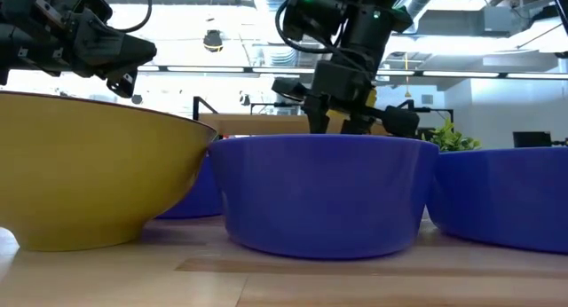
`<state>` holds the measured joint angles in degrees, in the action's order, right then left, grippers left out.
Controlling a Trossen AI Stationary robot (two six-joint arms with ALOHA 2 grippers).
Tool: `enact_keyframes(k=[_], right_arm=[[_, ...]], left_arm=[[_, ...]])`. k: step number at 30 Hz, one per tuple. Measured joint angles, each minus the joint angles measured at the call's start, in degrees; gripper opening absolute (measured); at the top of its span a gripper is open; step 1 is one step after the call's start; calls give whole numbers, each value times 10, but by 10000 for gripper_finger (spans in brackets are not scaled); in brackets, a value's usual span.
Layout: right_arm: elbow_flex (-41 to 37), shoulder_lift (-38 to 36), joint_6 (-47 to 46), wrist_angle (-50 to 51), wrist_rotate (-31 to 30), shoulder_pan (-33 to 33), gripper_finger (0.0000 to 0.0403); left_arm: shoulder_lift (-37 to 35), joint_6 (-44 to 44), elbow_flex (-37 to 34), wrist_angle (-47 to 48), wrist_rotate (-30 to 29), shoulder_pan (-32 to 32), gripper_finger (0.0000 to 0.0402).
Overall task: Pick & Place Mini bowls
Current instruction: Stack the bowl on top of the yellow bowl on the shelf
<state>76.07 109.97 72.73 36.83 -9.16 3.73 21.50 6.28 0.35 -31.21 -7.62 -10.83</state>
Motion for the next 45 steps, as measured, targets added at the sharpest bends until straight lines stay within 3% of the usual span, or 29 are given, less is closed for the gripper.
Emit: enact_keyframes(k=[12, 45], right_arm=[[0, 0, -1, -14, 2, 39, 81], [0, 0, 21, -43, 30, 18, 70]], left_arm=[[0, 0, 0, -1, 0, 0, 39], [0, 0, 0, -6, 0, 0, 39]])
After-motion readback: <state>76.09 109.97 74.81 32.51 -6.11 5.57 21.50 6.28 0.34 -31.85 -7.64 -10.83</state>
